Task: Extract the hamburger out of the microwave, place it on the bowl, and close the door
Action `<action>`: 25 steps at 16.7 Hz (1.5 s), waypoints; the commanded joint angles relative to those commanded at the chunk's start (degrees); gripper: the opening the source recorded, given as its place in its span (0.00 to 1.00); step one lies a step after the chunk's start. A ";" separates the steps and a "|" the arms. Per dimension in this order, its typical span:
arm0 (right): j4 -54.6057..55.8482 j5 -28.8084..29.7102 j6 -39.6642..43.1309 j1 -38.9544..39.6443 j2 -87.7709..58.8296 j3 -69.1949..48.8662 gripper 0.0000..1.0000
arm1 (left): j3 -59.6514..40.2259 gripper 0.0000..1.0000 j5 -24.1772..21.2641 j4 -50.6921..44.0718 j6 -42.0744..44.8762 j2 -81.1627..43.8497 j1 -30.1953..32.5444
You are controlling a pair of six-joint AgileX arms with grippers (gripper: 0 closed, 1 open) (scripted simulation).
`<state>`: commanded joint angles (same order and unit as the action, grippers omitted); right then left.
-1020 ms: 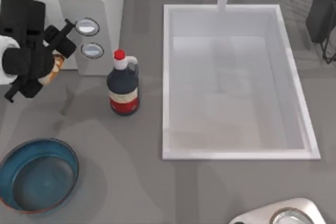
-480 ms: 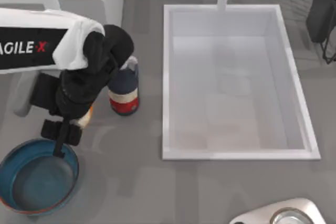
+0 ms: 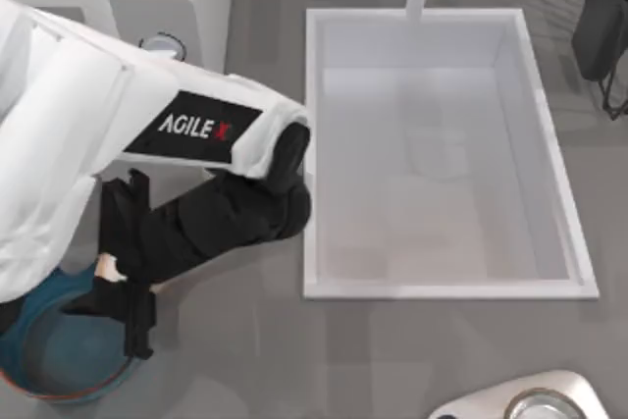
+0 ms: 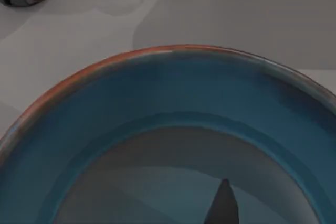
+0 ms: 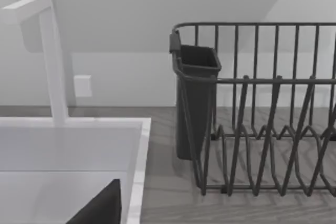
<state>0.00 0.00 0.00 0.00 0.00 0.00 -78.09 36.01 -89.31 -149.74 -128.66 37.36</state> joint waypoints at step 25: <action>0.00 0.00 0.00 0.00 0.00 0.00 1.00 | 7.46 0.00 6.56 0.94 -7.47 -6.14 -2.93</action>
<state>0.00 0.00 0.00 0.00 0.00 0.00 -70.64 42.57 -88.36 -157.20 -134.80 34.44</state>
